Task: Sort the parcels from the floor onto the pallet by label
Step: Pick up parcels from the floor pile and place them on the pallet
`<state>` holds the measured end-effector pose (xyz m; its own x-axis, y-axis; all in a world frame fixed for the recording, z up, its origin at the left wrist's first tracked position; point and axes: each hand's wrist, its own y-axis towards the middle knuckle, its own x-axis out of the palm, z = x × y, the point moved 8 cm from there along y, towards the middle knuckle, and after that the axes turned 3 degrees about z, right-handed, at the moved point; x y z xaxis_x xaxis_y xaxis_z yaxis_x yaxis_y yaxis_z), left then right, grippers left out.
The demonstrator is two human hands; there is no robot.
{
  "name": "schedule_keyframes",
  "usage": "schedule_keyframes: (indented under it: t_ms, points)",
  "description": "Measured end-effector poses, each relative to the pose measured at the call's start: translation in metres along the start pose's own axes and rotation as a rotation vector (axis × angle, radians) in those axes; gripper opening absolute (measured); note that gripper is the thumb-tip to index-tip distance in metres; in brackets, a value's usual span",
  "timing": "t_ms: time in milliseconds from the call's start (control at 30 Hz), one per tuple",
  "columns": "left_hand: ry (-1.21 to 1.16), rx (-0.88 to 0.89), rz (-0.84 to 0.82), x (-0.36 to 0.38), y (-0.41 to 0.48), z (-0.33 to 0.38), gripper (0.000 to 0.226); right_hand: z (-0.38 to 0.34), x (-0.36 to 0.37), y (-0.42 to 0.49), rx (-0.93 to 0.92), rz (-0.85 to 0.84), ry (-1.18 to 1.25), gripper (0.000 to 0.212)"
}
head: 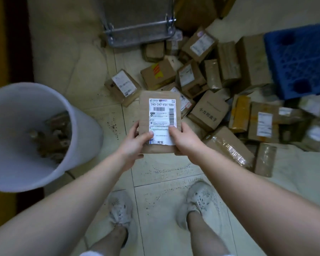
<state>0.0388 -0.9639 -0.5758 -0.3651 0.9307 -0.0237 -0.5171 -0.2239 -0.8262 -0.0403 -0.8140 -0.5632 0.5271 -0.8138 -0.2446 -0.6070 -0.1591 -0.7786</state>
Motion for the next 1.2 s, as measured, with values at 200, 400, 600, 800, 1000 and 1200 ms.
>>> schedule_keyframes:
  t_ms: [200, 400, 600, 800, 1000, 1200]
  points:
    - [0.033, 0.210, -0.142, -0.002, -0.143, 0.117, 0.061, -0.089, -0.048, -0.156, -0.077, 0.101, 0.041, 0.034]
    - [0.115, 0.367, -0.269, 0.024, -0.268, 0.189, 0.051, -0.139, -0.106, -0.282, -0.222, 0.217, 0.087, 0.038]
    - [0.121, 0.490, -0.357, 0.101, -0.366, 0.216, 0.054, -0.133, -0.201, -0.380, -0.363, 0.325, 0.062, 0.046]
    - [0.160, 0.575, -0.474, 0.228, -0.460, 0.212, 0.051, -0.082, -0.316, -0.470, -0.426, 0.469, 0.074, 0.042]
    - [0.170, 0.633, -0.543, 0.326, -0.516, 0.217, 0.053, -0.055, -0.406, -0.527, -0.463, 0.608, 0.157, 0.033]
    - [0.207, 0.689, -0.613, 0.402, -0.524, 0.250, 0.053, -0.058, -0.476, -0.541, -0.500, 0.690, 0.181, 0.036]
